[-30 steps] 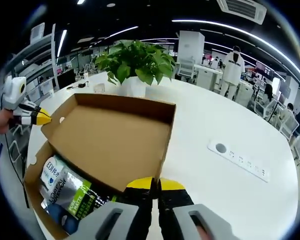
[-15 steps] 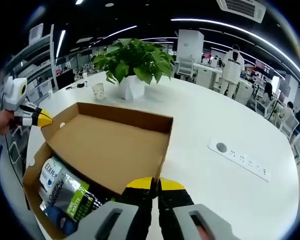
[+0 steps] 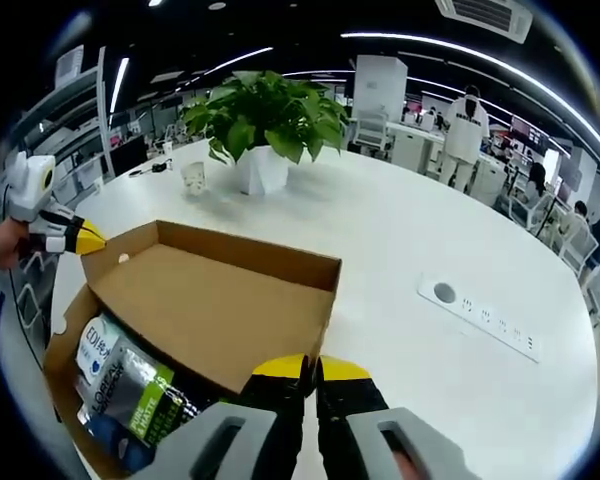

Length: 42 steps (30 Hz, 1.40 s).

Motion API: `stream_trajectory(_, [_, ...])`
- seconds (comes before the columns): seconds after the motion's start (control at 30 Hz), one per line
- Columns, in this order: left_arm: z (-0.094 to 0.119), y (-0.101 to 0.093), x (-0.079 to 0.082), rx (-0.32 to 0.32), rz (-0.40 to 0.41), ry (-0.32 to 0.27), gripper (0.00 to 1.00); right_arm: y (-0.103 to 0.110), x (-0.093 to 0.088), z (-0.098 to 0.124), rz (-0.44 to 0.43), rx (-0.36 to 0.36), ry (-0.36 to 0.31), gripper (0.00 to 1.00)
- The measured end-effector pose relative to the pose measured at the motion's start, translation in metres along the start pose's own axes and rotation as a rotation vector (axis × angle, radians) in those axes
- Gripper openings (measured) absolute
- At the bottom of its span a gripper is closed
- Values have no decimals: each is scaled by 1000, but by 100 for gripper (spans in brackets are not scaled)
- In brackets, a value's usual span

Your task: Operate the shoe box by opening the lid, removing the specified soft item, and placing it in the target area until the item is outside and the box remains undamaged.

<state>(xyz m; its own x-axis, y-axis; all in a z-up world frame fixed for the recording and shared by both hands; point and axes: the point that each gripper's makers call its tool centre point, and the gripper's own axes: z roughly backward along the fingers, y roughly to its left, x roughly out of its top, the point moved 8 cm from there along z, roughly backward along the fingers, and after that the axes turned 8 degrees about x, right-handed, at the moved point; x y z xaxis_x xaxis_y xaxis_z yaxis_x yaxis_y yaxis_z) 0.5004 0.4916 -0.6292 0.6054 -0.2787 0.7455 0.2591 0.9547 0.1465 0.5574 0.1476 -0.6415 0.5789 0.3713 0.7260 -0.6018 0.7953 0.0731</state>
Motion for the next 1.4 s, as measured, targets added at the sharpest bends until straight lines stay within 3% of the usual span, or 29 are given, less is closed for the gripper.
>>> stream_trajectory(1.13, [-5,1,-2,-6,29,31,2,-2,2,-3,3,-32,22,0])
stream_trajectory(1.4, [-3,1,-1,-4,22,30,2,3,9,4,8,-28,-33,12])
